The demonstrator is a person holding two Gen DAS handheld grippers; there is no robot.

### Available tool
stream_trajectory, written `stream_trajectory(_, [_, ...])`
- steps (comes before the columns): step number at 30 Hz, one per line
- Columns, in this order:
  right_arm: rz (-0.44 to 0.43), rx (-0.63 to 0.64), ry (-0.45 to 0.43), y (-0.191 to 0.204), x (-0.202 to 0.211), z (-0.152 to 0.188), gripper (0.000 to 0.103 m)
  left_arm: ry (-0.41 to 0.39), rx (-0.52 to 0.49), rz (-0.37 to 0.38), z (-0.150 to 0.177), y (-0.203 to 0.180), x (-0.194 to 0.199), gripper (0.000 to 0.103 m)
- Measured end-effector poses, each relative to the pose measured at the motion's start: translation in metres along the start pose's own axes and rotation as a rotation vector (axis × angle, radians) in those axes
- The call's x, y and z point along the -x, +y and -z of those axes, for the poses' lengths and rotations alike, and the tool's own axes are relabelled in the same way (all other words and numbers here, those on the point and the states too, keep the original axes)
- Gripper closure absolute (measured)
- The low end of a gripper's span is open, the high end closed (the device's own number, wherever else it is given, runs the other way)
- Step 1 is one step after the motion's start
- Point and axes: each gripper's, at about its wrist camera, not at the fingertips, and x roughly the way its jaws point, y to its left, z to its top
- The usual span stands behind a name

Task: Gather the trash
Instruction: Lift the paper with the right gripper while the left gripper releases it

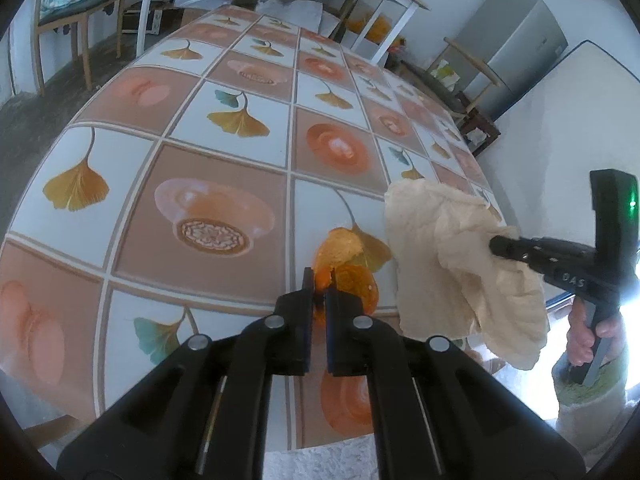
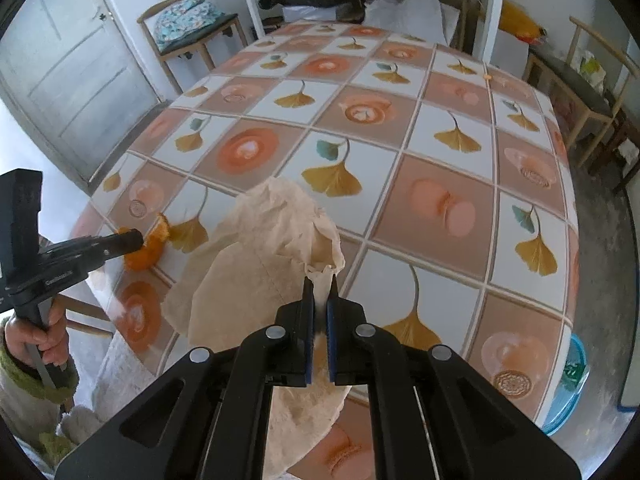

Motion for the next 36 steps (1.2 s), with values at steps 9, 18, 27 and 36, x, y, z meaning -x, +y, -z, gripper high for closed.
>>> stream_trajectory(9, [-0.020, -0.084, 0.026, -0.009, -0.007, 0.013, 0.097, -0.204, 0.008, 0.049, 0.001, -0.004, 0.045, 0.041])
stream_trajectory(18, [-0.208, -0.183, 0.063, -0.016, -0.005, 0.031, 0.097, -0.138, -0.401, 0.224, 0.044, -0.113, 0.029, 0.023])
stream_trajectory(27, [-0.504, -0.276, 0.121, -0.024, 0.002, 0.042, 0.097, -0.077, -0.632, 0.114, 0.072, -0.145, -0.005, 0.023])
stream_trajectory(36, [-0.644, -0.370, 0.114, -0.027, -0.004, 0.040, 0.097, 0.021, -0.560, 0.121, 0.070, -0.135, -0.029, 0.085])
